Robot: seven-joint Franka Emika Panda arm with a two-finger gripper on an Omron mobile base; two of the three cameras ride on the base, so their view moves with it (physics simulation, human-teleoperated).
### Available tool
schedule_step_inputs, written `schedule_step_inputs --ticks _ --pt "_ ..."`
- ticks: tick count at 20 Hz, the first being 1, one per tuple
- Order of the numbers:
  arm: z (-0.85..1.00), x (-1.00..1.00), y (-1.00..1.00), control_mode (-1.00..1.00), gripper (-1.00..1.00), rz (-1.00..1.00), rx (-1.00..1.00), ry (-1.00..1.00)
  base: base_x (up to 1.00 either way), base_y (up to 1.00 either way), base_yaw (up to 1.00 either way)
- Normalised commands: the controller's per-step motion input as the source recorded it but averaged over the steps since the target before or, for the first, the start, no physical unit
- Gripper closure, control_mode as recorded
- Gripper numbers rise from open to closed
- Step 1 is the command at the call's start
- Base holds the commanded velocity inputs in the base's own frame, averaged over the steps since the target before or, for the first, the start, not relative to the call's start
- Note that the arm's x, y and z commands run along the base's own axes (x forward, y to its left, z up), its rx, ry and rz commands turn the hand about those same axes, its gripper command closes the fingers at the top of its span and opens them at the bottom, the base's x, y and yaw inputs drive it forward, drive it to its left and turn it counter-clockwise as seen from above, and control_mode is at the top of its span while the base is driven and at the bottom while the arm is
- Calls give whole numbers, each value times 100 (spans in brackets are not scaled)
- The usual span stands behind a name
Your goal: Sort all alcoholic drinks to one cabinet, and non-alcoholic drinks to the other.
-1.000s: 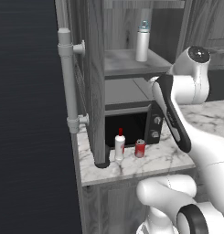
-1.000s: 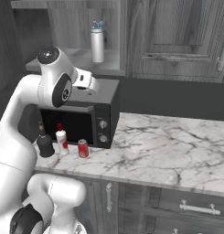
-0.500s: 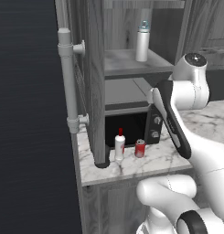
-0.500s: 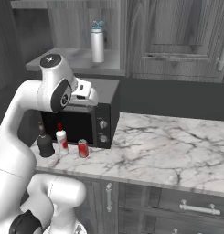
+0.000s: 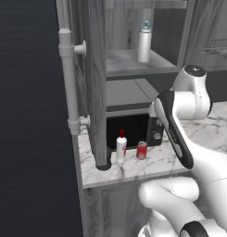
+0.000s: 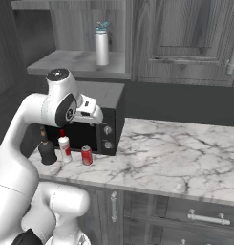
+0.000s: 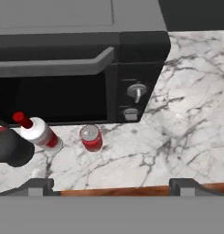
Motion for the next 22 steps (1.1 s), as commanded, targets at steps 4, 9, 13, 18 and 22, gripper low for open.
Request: schedule_step_inputs --ticks 4,9,13,18,22 --pt "-56 -17 0 -100 -100 1 4 -1 0 0 0" --pt "-48 -12 2 -100 -100 2 3 -1 0 0 0" --pt "-34 -1 7 -100 -100 1 0 0 0 0 0" --pt "-31 0 9 -100 -100 0 0 0 0 0 0" --pt "-34 0 5 -100 -100 0 0 0 0 0 0"
